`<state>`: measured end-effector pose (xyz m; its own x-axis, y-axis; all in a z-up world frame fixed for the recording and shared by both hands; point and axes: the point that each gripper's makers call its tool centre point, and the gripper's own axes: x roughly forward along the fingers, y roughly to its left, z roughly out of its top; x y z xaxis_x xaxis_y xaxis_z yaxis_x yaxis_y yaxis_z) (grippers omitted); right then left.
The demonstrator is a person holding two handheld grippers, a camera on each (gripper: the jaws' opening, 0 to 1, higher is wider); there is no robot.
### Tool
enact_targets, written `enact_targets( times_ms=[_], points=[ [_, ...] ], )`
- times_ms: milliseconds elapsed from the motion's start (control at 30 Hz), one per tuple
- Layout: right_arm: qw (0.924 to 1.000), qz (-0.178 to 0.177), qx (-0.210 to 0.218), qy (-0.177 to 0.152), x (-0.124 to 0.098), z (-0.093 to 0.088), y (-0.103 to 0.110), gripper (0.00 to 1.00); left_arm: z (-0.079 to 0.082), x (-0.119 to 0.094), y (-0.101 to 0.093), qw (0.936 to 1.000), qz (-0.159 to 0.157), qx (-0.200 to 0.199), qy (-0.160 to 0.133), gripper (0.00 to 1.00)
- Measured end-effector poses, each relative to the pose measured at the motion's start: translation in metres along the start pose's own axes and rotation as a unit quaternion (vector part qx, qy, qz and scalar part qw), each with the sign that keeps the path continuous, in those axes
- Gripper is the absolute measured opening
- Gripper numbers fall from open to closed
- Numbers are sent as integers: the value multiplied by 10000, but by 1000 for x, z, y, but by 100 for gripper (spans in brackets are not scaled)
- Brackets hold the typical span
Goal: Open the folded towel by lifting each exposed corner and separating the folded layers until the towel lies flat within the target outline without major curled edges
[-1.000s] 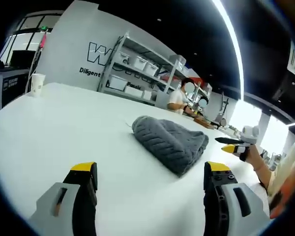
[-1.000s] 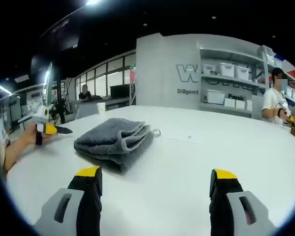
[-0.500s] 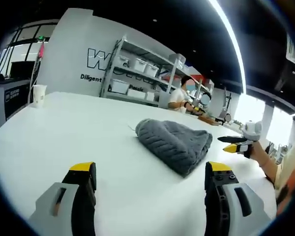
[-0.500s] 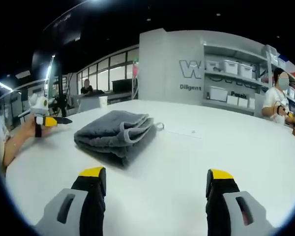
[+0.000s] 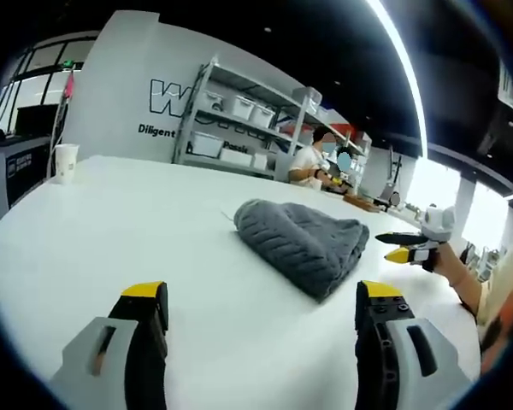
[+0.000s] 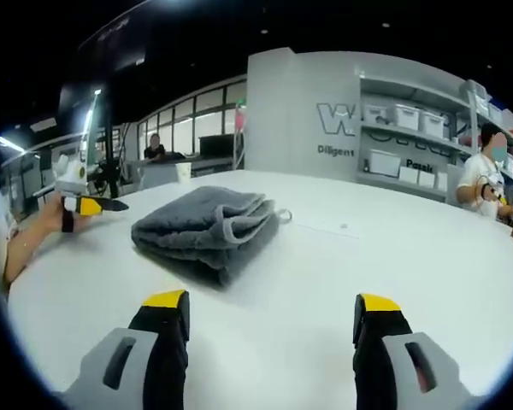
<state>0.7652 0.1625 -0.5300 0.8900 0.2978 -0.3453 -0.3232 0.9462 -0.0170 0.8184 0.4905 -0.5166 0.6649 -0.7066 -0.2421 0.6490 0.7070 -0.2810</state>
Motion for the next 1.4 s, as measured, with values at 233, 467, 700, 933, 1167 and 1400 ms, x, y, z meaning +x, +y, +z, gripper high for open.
enact_targets(
  times_ms=[233, 467, 700, 933, 1167, 1400],
  points=[
    [9997, 240, 6, -47, 9, -2, 16, 65, -3, 1, -1, 9999, -9, 66, 101, 89],
    [9993, 349, -89, -73, 18, 2, 28, 60, -5, 3, -4, 9998, -39, 102, 146, 89],
    [9990, 339, -236, -178, 25, 7, 32, 40, -5, 2, -5, 9998, -39, 97, 148, 88],
    [9985, 356, -320, -262, 39, 11, 44, 21, -4, 1, -5, 9998, -46, 88, 148, 88],
    [9969, 233, -749, -39, 48, -2, 46, 10, -1, 0, -7, 9998, -84, 90, 131, 88],
    [9963, 279, -808, 13, 50, -5, 48, 0, -4, 1, -8, 9997, -92, 95, 191, 88]
  ],
)
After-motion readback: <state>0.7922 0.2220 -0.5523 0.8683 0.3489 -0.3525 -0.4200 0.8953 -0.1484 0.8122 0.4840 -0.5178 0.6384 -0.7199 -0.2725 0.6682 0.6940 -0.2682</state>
